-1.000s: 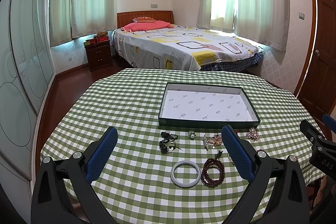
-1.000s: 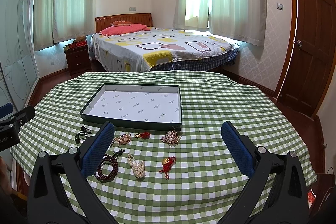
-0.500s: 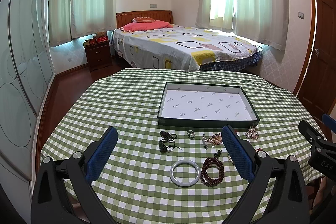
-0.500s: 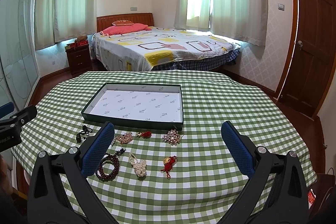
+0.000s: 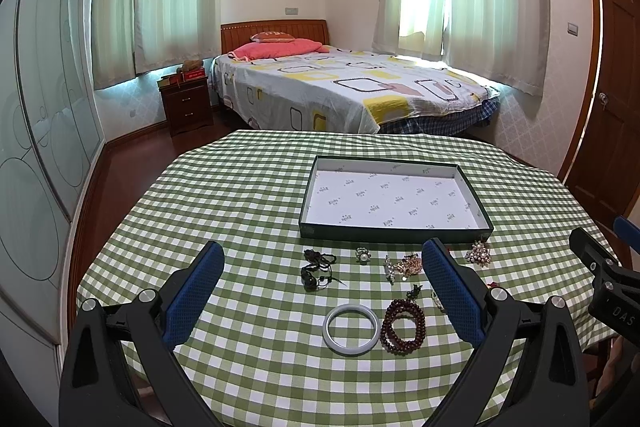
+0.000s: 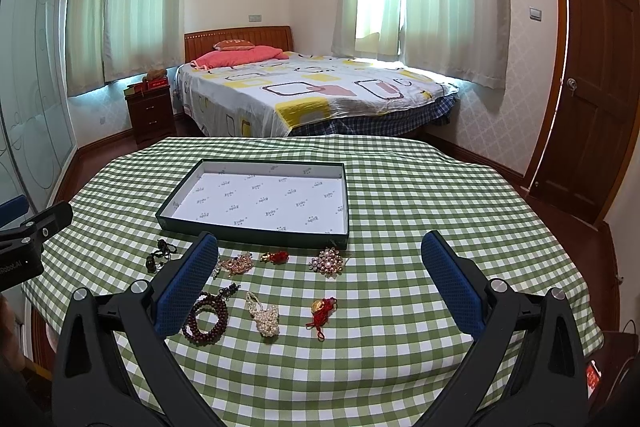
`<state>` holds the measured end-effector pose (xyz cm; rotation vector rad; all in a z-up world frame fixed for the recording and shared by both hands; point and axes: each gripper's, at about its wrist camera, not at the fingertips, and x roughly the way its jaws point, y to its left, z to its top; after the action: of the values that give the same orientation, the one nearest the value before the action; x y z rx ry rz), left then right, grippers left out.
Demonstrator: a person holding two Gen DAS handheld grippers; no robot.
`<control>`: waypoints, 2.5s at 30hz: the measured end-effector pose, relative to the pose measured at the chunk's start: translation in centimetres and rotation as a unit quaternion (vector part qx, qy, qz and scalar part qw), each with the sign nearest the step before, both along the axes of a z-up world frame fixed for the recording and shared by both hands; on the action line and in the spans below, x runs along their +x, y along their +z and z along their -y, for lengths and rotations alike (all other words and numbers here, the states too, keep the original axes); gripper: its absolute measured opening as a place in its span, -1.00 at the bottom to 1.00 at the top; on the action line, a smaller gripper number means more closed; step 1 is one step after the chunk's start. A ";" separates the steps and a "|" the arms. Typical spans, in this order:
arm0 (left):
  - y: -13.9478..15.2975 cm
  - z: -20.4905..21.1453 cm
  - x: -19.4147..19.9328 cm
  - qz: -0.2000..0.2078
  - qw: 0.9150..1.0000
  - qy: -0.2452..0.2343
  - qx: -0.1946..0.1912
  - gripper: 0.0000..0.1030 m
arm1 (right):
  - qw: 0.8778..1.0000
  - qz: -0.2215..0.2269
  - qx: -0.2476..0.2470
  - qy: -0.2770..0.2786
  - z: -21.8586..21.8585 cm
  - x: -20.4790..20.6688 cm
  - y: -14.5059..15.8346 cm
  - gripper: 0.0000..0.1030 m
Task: Organize jewelry
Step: 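Move the left tool toward the white jade bangle while the right tool approaches the pearl cluster pendant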
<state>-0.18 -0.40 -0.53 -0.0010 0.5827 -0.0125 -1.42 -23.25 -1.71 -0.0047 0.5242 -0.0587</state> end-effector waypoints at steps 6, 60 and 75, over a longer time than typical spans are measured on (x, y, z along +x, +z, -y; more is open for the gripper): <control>-0.4 -0.1 0.3 -0.007 1.000 0.000 0.000 0.87 | 1.000 -0.002 0.007 0.001 0.2 0.4 -0.5 0.92; -17.0 0.9 9.1 -0.210 0.976 -0.052 0.020 0.89 | 0.983 -0.173 0.067 0.007 2.6 7.8 -14.8 0.92; -16.5 1.1 8.8 -0.188 0.980 -0.063 0.024 0.33 | 0.983 -0.169 0.060 0.026 1.5 7.9 -14.6 0.92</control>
<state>8.66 -1.48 -17.01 0.0816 0.9611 -0.1227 6.45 -24.80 -16.26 0.0911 0.8665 0.0268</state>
